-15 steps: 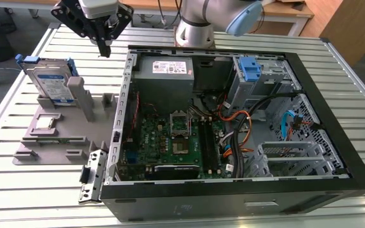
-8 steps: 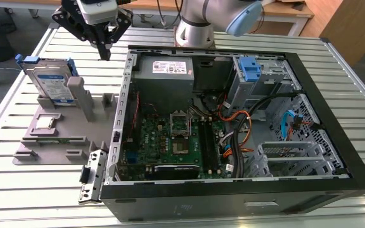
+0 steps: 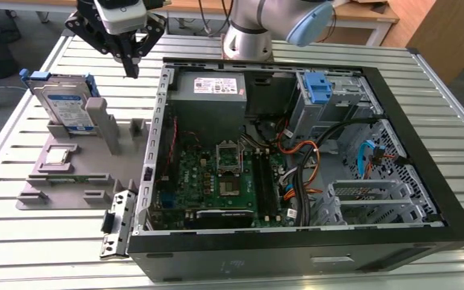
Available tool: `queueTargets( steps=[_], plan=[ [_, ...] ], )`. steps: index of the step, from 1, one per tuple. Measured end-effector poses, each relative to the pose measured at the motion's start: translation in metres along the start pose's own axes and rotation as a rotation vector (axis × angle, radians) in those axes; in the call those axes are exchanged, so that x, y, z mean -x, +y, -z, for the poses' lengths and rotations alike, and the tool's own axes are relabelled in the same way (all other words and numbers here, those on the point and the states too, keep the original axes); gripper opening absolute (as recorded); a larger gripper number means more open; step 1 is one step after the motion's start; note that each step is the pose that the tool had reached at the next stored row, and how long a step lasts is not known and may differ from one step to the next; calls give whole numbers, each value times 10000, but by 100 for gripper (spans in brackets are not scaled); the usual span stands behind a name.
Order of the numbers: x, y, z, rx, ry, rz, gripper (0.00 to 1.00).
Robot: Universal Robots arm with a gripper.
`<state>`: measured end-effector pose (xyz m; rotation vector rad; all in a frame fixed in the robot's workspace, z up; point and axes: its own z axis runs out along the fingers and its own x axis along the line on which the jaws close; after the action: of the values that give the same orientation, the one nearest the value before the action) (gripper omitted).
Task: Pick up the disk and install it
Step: 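Reach for the disk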
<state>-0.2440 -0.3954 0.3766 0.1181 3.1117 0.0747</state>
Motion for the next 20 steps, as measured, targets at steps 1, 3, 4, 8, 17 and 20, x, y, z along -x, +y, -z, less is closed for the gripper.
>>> queueTargets(
  steps=[1, 3, 4, 8, 17, 20],
  plan=[
    [-4, 7, -6, 10, 1, 0, 10],
    [-11, 22, -18, 25, 2, 0, 10],
    [-15, 29, -23, 32, 3, -1, 10],
    [-31, 58, -42, 50, 4, -1, 10],
    [-32, 64, -46, 43, 107, -7, 10],
    [-33, 63, -48, 35, 210, -12, 10]
  ],
)
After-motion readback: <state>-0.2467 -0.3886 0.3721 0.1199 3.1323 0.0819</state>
